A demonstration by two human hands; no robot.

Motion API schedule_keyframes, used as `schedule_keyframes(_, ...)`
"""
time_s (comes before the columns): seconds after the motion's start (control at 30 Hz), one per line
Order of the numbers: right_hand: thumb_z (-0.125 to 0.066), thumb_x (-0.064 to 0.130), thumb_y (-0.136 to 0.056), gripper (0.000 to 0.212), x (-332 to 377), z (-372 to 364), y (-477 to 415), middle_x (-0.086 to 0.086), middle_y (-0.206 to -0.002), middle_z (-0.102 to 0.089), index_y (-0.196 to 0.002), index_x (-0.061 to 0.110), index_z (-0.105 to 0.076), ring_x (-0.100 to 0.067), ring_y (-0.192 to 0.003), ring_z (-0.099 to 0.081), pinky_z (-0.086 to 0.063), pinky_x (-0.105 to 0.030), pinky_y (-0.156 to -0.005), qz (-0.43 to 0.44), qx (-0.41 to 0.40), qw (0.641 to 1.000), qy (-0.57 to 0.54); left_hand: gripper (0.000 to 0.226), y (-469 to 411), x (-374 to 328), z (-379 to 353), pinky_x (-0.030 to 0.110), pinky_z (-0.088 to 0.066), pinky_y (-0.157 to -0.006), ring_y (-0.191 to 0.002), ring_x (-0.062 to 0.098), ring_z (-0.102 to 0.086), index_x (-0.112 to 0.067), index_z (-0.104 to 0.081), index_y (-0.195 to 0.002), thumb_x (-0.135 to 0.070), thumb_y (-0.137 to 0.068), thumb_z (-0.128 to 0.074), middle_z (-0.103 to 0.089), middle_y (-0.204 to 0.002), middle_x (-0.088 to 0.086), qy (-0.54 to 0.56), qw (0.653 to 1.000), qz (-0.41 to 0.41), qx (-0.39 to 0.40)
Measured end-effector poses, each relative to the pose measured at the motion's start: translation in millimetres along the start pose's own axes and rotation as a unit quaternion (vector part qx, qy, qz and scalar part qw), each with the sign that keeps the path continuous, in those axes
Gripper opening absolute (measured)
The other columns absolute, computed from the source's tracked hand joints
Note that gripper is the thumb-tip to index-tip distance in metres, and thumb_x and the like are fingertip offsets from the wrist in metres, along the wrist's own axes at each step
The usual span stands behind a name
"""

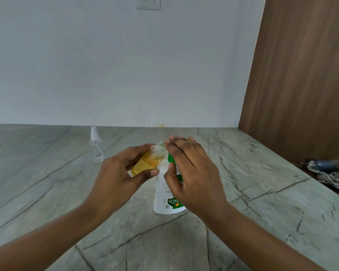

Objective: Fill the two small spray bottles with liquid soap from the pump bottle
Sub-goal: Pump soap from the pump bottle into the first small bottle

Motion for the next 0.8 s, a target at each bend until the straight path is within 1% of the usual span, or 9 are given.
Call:
schedule_keyframes(0.1, -0.046, 0.021, -0.083, 0.039, 0, 0, -1, -0.011, -0.108, -0.067, -0.109, 0.001, -0.066, -0.018, -0.106, -0.053, -0.043, -0.032, -0.097, -0.002, -0.006, 1.0, -0.01, 0.056, 0, 2, 0, 0.009, -0.046, -0.084, -0.097, -0.001, -0.062, -0.032, -0.059, -0.118, -0.043, -0.064, -0.069, -0.064, -0.107, -0.02, -0.003, 1.0, 0.001, 0.0)
schedule_keyframes(0.2, -0.045, 0.021, -0.082, 0.038, 0, 0, -2, -0.01, -0.106, -0.068, -0.107, 0.001, -0.067, -0.019, -0.103, -0.058, -0.042, -0.03, -0.097, -0.003, -0.003, 1.0, -0.017, 0.057, 2, 4, 0, 0.016, -0.049, -0.087, -0.097, 0.003, -0.063, -0.031, -0.059, -0.119, -0.042, -0.065, -0.07, -0.066, -0.108, -0.016, -0.008, 1.0, 0.002, -0.002)
schedule_keyframes(0.27, -0.046, 0.02, -0.082, 0.038, 0, -1, -1, -0.01, -0.107, -0.067, -0.108, 0.001, -0.067, -0.019, -0.104, -0.059, -0.04, -0.028, -0.099, -0.008, 0.004, 1.0, -0.019, 0.056, 2, 4, 0, 0.018, -0.05, -0.087, -0.097, 0.002, -0.063, -0.032, -0.058, -0.119, -0.042, -0.065, -0.07, -0.066, -0.108, -0.016, -0.008, 1.0, 0.004, -0.002)
schedule_keyframes(0.37, -0.048, 0.019, -0.082, 0.039, -1, -2, -1, -0.01, -0.111, -0.065, -0.112, 0.001, -0.065, -0.017, -0.109, -0.054, -0.036, -0.025, -0.101, -0.013, 0.012, 1.0, -0.017, 0.055, 1, 3, 0, 0.013, -0.049, -0.085, -0.096, 0.001, -0.063, -0.036, -0.057, -0.117, -0.043, -0.065, -0.07, -0.065, -0.107, -0.019, -0.007, 1.0, 0.009, -0.001)
schedule_keyframes(0.47, -0.047, 0.019, -0.083, 0.039, -3, -2, -3, -0.01, -0.113, -0.065, -0.114, 0.002, -0.064, -0.018, -0.109, -0.055, -0.038, -0.027, -0.1, -0.015, 0.012, 1.0, -0.016, 0.052, -1, 1, 1, 0.007, -0.047, -0.082, -0.096, 0.0, -0.062, -0.038, -0.055, -0.115, -0.041, -0.065, -0.071, -0.062, -0.106, -0.024, -0.006, 1.0, 0.009, -0.005)
schedule_keyframes(0.57, -0.046, 0.02, -0.083, 0.04, -6, 1, -6, -0.009, -0.113, -0.066, -0.114, 0.003, -0.064, -0.017, -0.109, -0.053, -0.039, -0.027, -0.098, -0.008, 0.014, 1.0, -0.005, 0.051, -2, -3, 0, 0.007, -0.047, -0.08, -0.096, -0.002, -0.062, -0.04, -0.055, -0.114, -0.039, -0.065, -0.072, -0.062, -0.106, -0.024, 0.003, 1.0, 0.008, -0.004)
schedule_keyframes(0.73, -0.046, 0.02, -0.084, 0.04, -6, 2, -9, -0.009, -0.114, -0.065, -0.115, 0.003, -0.064, -0.019, -0.109, -0.056, -0.039, -0.028, -0.098, -0.007, 0.014, 1.0, -0.006, 0.05, -6, -7, 3, 0.006, -0.045, -0.079, -0.096, -0.003, -0.061, -0.044, -0.053, -0.112, -0.041, -0.065, -0.07, -0.059, -0.103, -0.029, 0.004, 1.0, -0.001, -0.007)
schedule_keyframes(0.8, -0.046, 0.02, -0.084, 0.04, -6, 3, -10, -0.009, -0.114, -0.065, -0.116, 0.003, -0.063, -0.018, -0.11, -0.055, -0.039, -0.027, -0.098, -0.009, 0.014, 1.0, -0.004, 0.051, -6, -7, 4, 0.005, -0.045, -0.079, -0.097, -0.004, -0.06, -0.044, -0.051, -0.112, -0.042, -0.065, -0.069, -0.057, -0.104, -0.031, 0.0, 1.0, -0.002, -0.006)
Point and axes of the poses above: each hand's wrist, its own y-axis away from the middle knuckle, its own z-axis out of the back of the hand, x = y × z, the point moved 9 cm from there along -y, towards the middle knuckle
